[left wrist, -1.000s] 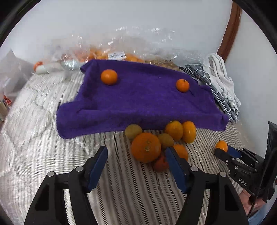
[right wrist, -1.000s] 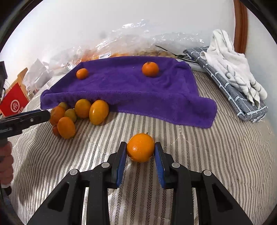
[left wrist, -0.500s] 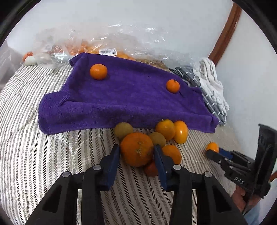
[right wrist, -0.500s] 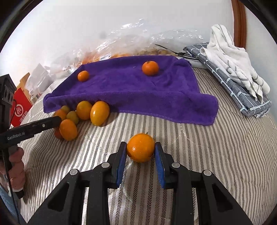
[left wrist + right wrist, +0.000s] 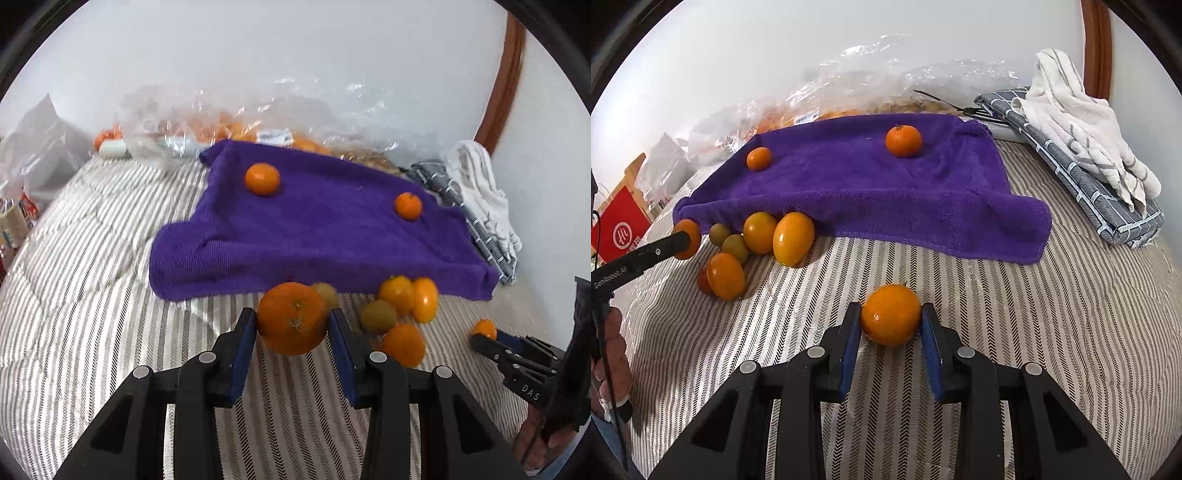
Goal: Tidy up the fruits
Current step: 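Carry the right gripper's mandarin onto the towel while the left gripper carries its mandarin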
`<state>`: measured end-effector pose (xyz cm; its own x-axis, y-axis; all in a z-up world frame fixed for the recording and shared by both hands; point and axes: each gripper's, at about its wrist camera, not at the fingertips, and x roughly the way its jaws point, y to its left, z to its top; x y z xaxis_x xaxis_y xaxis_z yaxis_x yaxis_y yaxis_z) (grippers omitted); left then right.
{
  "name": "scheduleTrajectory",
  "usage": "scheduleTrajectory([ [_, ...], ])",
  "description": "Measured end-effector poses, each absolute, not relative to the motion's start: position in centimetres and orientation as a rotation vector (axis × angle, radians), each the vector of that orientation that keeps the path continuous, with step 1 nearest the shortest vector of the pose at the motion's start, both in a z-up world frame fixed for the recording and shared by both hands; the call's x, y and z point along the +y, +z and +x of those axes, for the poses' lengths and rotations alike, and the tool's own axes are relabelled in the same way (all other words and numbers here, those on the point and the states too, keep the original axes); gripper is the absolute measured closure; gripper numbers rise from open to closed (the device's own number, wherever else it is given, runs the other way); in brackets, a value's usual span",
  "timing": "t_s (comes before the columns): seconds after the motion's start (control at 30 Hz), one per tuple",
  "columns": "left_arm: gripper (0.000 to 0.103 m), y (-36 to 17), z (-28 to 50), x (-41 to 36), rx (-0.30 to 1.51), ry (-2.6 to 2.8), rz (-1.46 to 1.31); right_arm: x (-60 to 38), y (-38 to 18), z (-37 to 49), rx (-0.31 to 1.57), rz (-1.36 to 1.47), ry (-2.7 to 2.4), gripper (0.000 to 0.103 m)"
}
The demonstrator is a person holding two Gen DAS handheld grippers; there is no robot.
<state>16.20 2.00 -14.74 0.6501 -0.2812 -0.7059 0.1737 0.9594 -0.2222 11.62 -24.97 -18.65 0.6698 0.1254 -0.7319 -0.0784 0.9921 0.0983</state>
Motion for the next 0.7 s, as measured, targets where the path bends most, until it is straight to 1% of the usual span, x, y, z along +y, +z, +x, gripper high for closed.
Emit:
scheduleTrajectory([
  [0.07, 0.065, -15.3, 16.6, 2.0, 0.856, -0.247, -0.133, -25.0, -18.6, 11.7, 0.83, 0.059, 0.118, 0.071],
  [0.2, 0.064, -15.3, 16.6, 1.8, 0.848, -0.24, -0.119, -25.0, -18.7, 11.6, 0.83, 0.066, 0.121, 0.071],
  [0.3, 0.064, -15.9, 16.8, 1.5, 0.878, -0.233, -0.1, -25.1, -18.7, 11.6, 0.829, 0.074, 0.116, 0.071],
  [0.33, 0.063, -15.8, 16.7, 1.4, 0.875, -0.232, -0.093, -25.2, -18.6, 11.6, 0.829, 0.076, 0.111, 0.071],
  [0.37, 0.06, -15.8, 16.7, 1.3, 0.873, -0.234, -0.093, -25.2, -18.6, 11.5, 0.829, 0.076, 0.107, 0.071],
  [0.43, 0.059, -15.9, 16.8, 1.4, 0.875, -0.238, -0.099, -25.1, -18.6, 11.5, 0.829, 0.076, 0.105, 0.071],
  [0.5, 0.059, -15.9, 16.9, 1.6, 0.873, -0.244, -0.122, -25.1, -18.6, 11.5, 0.829, 0.078, 0.105, 0.071],
  [0.57, 0.064, -15.8, 16.9, 2.0, 0.864, -0.253, -0.153, -25.1, -18.7, 11.5, 0.829, 0.083, 0.104, 0.071],
  [0.7, 0.065, -15.5, 16.6, 2.4, 0.842, -0.268, -0.185, -25.0, -18.7, 11.4, 0.826, 0.088, 0.102, 0.071],
])
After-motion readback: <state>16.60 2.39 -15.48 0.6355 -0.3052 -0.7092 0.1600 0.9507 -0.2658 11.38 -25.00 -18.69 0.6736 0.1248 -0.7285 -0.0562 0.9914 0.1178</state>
